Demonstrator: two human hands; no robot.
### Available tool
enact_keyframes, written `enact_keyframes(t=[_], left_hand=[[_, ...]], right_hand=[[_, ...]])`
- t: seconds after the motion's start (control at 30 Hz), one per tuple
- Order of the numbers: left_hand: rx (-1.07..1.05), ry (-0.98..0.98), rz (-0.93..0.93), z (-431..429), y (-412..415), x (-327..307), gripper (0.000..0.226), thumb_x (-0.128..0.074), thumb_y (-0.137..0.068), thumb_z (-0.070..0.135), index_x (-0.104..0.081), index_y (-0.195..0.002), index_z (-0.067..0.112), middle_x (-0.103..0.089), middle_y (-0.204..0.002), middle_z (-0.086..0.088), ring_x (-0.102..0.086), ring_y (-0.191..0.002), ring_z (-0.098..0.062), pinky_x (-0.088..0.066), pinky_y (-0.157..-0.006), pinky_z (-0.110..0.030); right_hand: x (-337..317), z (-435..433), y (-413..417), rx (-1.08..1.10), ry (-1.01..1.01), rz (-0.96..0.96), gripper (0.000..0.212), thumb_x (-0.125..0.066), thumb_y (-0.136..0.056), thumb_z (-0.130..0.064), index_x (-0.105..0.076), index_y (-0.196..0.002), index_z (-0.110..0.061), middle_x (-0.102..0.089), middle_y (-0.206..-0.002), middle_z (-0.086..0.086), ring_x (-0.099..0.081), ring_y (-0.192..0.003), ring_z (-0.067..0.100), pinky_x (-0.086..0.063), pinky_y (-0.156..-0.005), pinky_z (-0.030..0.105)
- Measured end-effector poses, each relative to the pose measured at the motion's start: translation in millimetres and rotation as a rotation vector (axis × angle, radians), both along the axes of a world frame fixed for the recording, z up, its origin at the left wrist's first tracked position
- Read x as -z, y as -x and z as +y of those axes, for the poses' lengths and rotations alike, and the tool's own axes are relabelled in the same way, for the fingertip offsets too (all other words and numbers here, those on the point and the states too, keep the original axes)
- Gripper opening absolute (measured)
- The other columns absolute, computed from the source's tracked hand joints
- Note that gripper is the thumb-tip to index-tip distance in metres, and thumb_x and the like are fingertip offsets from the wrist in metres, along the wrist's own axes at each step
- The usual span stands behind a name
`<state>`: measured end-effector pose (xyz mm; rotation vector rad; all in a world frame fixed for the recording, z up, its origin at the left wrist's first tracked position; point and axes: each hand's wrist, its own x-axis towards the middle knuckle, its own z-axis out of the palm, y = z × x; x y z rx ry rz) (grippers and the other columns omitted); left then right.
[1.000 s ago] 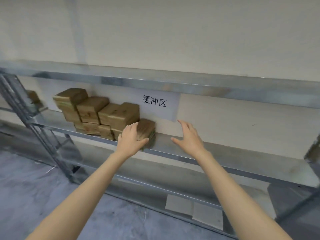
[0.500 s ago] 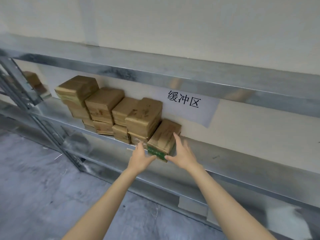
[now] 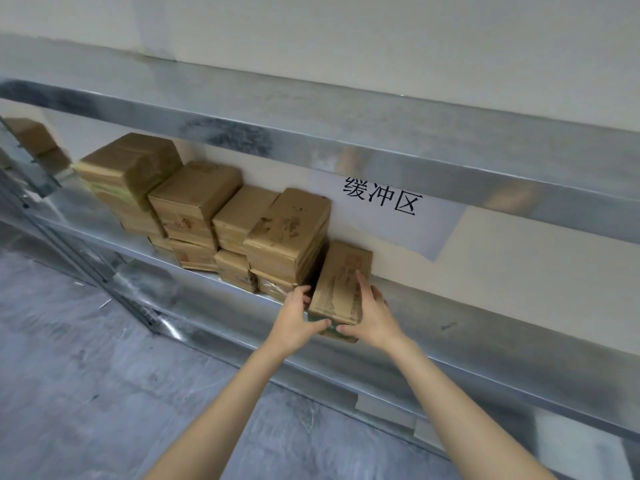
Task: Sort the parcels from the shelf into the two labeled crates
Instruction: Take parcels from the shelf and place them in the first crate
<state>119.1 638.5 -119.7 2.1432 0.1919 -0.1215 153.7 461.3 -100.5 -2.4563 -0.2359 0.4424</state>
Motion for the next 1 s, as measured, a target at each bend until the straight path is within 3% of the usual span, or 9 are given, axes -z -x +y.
enact_keyframes(t=[0.07,0.17,0.27,0.37,0.47,0.6,0.7,0.87,1.0], left_hand=[[0.067,0.031,-0.013,-3.1,-7.7,-5.5,0.097,-0.085,-0.071,0.019,-0.027,-0.147,0.007,-0.045,-0.139,-0.008,-0.045,-0.127,-0.017,-0.039,-0.105,-0.029],[0.152,0.048,-0.033,-6.3,-16.2,-10.1,0.107,-0.088,-0.065,0.014,-0.022,-0.149,0.01,-0.047,-0.136,0.001,-0.044,-0.126,-0.01,-0.037,-0.103,-0.023],[0.181,0.079,-0.025,-7.5,-22.0,-10.8,0.107,-0.09,-0.062,0.013,-0.025,-0.147,0.017,-0.055,-0.128,0.002,-0.052,-0.121,-0.014,-0.044,-0.101,-0.03],[0.175,0.083,-0.027,-10.1,-23.4,-15.6,0.108,-0.09,-0.061,0.014,-0.024,-0.147,0.017,-0.052,-0.121,0.009,-0.049,-0.117,-0.009,-0.038,-0.087,-0.007],[0.19,0.127,-0.025,-16.2,-21.1,-24.3,0.107,-0.09,-0.063,0.014,-0.02,-0.144,0.02,-0.05,-0.12,0.012,-0.047,-0.118,-0.007,-0.035,-0.085,-0.002],[0.225,0.212,0.029,-34.9,-19.4,-40.6,0.077,-0.082,-0.075,0.017,-0.028,-0.128,0.031,-0.053,-0.123,0.006,-0.05,-0.118,-0.003,-0.039,-0.101,-0.016],[0.178,0.334,0.098,-58.3,-18.7,-55.0,0.056,-0.073,-0.084,0.016,-0.036,-0.126,0.02,-0.055,-0.129,-0.007,-0.054,-0.122,-0.021,-0.044,-0.104,-0.037],[0.191,0.386,0.154,-113.2,-11.5,-80.1,0.092,-0.07,-0.087,0.02,-0.009,-0.154,0.011,-0.046,-0.144,-0.013,-0.05,-0.128,-0.025,-0.043,-0.103,-0.032],[0.263,0.33,0.149,-168.0,4.8,-94.5,0.09,-0.069,-0.087,0.029,-0.013,-0.155,0.014,-0.019,-0.159,-0.007,-0.026,-0.144,-0.023,-0.027,-0.109,-0.032]], right_hand=[[0.7,-2.5,-4.7,-0.011,-0.038,0.012,0.127,-0.087,-0.068,-0.034,0.002,-0.158,-0.024,-0.029,-0.153,0.014,-0.031,-0.141,0.031,-0.034,-0.112,0.038],[2.1,-4.1,-8.6,-0.009,-0.083,0.031,0.129,-0.089,-0.066,-0.028,0.001,-0.158,-0.022,-0.031,-0.153,0.015,-0.033,-0.141,0.031,-0.034,-0.113,0.037],[3.5,-4.8,-9.7,0.004,-0.096,0.018,0.128,-0.089,-0.066,-0.029,-0.001,-0.158,-0.021,-0.032,-0.154,0.014,-0.034,-0.14,0.032,-0.033,-0.113,0.036],[2.6,-6.1,-9.4,0.006,-0.084,-0.016,0.128,-0.089,-0.065,-0.033,-0.001,-0.158,-0.02,-0.033,-0.156,0.007,-0.037,-0.139,0.031,-0.032,-0.113,0.035],[0.5,-11.5,-6.4,0.015,-0.065,-0.046,0.13,-0.087,-0.066,-0.039,0.004,-0.157,-0.021,-0.035,-0.156,0.004,-0.039,-0.136,0.031,-0.03,-0.111,0.036],[-4.3,-29.6,1.5,0.054,-0.063,-0.096,0.132,-0.086,-0.066,-0.034,0.009,-0.157,-0.026,-0.034,-0.155,0.006,-0.036,-0.134,0.032,-0.028,-0.109,0.035],[-13.5,-51.5,12.5,0.105,-0.145,-0.1,0.137,-0.09,-0.063,-0.038,0.01,-0.156,-0.031,-0.03,-0.156,0.007,-0.03,-0.136,0.032,-0.026,-0.109,0.034],[-33.7,-102.3,41.9,0.236,-0.259,-0.172,0.138,-0.091,-0.062,-0.044,0.009,-0.156,-0.03,-0.024,-0.16,0.003,-0.024,-0.143,0.029,-0.024,-0.114,0.036],[-52.0,-153.8,77.2,0.397,-0.408,-0.238,0.135,-0.091,-0.063,-0.041,0.008,-0.155,-0.031,-0.022,-0.16,-0.003,-0.024,-0.146,0.017,-0.024,-0.119,0.037]])
